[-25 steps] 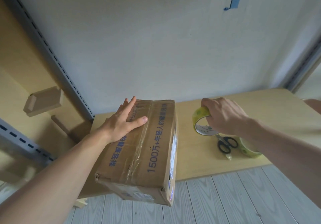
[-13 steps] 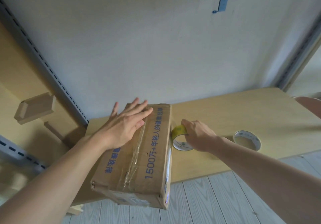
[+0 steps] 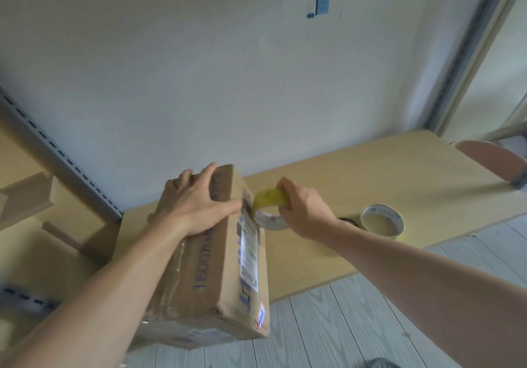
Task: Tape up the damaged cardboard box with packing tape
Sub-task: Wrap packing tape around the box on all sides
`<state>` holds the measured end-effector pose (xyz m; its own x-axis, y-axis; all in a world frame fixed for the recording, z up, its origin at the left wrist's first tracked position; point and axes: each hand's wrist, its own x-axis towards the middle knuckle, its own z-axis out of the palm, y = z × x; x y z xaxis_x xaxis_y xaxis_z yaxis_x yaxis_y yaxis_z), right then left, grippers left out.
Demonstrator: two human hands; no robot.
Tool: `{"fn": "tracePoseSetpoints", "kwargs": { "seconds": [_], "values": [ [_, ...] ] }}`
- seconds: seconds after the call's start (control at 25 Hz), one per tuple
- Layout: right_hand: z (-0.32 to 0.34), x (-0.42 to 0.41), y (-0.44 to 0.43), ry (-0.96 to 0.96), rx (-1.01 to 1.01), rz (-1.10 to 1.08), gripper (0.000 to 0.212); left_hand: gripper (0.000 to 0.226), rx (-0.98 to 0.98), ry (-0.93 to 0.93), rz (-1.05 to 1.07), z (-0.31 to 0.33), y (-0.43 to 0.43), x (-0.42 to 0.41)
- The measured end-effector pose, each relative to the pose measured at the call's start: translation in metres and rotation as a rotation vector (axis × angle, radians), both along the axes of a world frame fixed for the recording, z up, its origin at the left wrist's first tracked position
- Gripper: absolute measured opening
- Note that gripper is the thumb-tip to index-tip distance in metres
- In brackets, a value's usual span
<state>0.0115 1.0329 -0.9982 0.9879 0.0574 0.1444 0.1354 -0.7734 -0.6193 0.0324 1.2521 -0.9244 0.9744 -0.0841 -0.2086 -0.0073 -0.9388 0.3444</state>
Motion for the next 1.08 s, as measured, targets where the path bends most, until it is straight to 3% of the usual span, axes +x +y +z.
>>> {"fn": "tracePoseSetpoints", "kwargs": {
  "seconds": [0.12,0.2,0.32,0.4,0.48,0.56,0.64,0.76,1.0,1.08],
  "values": [
    [0.024,0.005,0.007,-0.19,0.199,-0.118,0.028,0.107,-0.304,0.008,0.041,-0.003,0.036,0.007],
    [0.035,0.006,0.02,-0.217,0.255,-0.112,0.025,0.107,-0.665,0.051,0.071,-0.015,0.052,0.008],
    [0.039,0.007,0.047,-0.161,0.289,-0.075,0.02,0.073,-1.066,0.222,0.13,-0.055,0.057,-0.01],
    [0.036,0.007,0.062,-0.117,0.254,-0.016,0.02,0.056,-1.117,0.275,0.151,-0.074,0.053,-0.022],
    [0.036,0.01,0.068,-0.092,0.247,-0.018,0.017,0.048,-0.885,0.112,0.034,-0.072,0.051,-0.017],
    [0.036,0.011,0.066,-0.094,0.257,-0.029,0.016,0.066,-0.52,-0.118,-0.054,-0.062,0.047,-0.006],
    [0.035,0.011,0.064,-0.098,0.236,-0.004,0.017,0.082,-0.36,-0.145,-0.196,-0.056,0.039,-0.001],
    [0.04,0.015,0.057,-0.104,0.172,0.054,0.023,0.089,-0.133,-0.143,-0.279,-0.057,0.029,-0.003],
    [0.083,0.017,-0.011,-0.138,-0.186,0.086,0.04,0.091,-0.026,-0.123,-0.258,-0.058,0.029,-0.004],
    [0.089,0.01,-0.033,-0.175,-0.355,0.118,0.035,0.089,-0.02,-0.121,-0.261,-0.056,0.026,-0.006]
  ]
}}
